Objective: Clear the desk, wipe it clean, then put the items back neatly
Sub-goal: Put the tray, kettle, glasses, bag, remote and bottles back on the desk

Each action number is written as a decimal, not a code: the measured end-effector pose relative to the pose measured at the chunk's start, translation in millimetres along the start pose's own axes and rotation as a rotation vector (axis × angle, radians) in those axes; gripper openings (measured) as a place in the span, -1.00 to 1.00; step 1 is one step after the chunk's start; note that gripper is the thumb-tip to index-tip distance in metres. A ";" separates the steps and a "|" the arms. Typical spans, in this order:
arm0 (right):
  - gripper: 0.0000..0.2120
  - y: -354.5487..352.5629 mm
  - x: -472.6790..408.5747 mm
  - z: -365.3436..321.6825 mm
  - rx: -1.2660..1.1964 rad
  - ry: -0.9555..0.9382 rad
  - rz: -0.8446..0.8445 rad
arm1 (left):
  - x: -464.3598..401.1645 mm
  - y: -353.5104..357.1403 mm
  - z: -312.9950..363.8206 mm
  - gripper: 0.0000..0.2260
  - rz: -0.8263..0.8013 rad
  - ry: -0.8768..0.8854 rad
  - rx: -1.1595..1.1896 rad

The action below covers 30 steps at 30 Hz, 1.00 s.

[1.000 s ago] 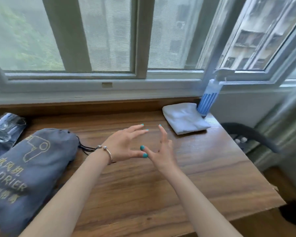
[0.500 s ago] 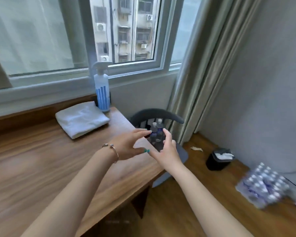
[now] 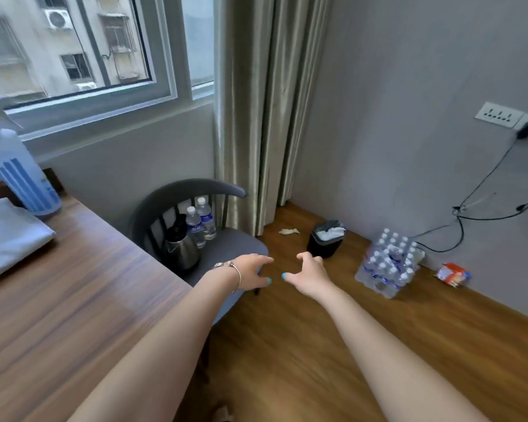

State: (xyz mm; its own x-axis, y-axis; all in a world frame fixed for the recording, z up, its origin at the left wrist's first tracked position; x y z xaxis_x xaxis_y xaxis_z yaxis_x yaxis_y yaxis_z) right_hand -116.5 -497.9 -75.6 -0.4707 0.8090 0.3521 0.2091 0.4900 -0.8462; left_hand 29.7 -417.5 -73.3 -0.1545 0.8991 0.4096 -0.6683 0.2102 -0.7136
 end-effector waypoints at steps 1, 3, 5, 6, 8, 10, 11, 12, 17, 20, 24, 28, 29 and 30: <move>-0.38 0.7 -6.9 9.6 0.004 0.024 -0.016 | -10.6 5.0 0.2 -0.43 -0.019 -0.019 0.009; -0.38 3.4 -21.8 28.1 0.017 0.076 -0.058 | -32.1 13.6 -3.8 -0.42 -0.041 -0.073 0.038; -0.38 7.6 -38.7 44.7 0.035 0.132 -0.102 | -54.3 21.8 -12.7 -0.42 -0.043 -0.134 0.077; -0.38 10.6 -48.2 51.9 0.043 0.159 -0.128 | -65.3 25.8 -17.8 -0.42 -0.048 -0.171 0.099; -0.39 19.7 -67.7 63.9 0.061 0.206 -0.205 | -87.2 35.2 -26.8 -0.45 -0.077 -0.232 0.134; -0.42 31.8 -85.2 70.8 0.072 0.247 -0.328 | -108.0 46.7 -34.4 -0.51 -0.144 -0.300 0.191; -0.43 37.3 -91.5 71.6 0.079 0.266 -0.394 | -119.0 52.5 -40.0 -0.55 -0.175 -0.339 0.236; -0.44 41.8 -98.1 71.9 0.091 0.275 -0.448 | -126.9 57.2 -45.4 -0.58 -0.203 -0.390 0.287; -0.67 43.8 -143.6 67.4 0.240 0.198 -0.570 | -158.8 65.3 -64.7 -0.62 -0.299 -0.570 0.453; -0.67 38.7 -184.5 65.9 0.223 0.165 -0.542 | -187.2 58.0 -78.2 -0.66 -0.213 -0.584 0.501; -0.66 29.1 -223.1 61.9 0.204 0.153 -0.543 | -214.0 48.6 -89.4 -0.68 -0.092 -0.558 0.582; -0.62 26.8 -263.0 50.3 0.240 0.110 -0.624 | -228.9 34.4 -95.2 -0.76 -0.024 -0.591 0.726; -0.63 24.4 -272.2 44.7 0.262 0.083 -0.644 | -233.4 32.3 -99.8 -0.75 0.007 -0.601 0.769; -0.64 22.2 -282.3 39.3 0.282 0.055 -0.660 | -237.6 30.1 -104.2 -0.75 0.041 -0.609 0.809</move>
State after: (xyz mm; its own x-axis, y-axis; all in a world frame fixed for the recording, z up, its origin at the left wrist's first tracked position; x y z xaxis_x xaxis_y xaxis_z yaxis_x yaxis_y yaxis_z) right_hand -12.7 -728.1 -209.5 -0.3768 0.3917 0.8394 -0.3374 0.7859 -0.5182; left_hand 122.1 -584.8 -251.3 -0.3818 0.5039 0.7748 -0.9118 -0.3427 -0.2264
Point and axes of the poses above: each hand's wrist, its own x-axis away from the middle knuckle, its own y-axis out of the palm, z = x × y, the point moved 3 cm from there along -x, towards the middle knuckle, and after that the axes turned 12 degrees about x, right-handed, at the moved point
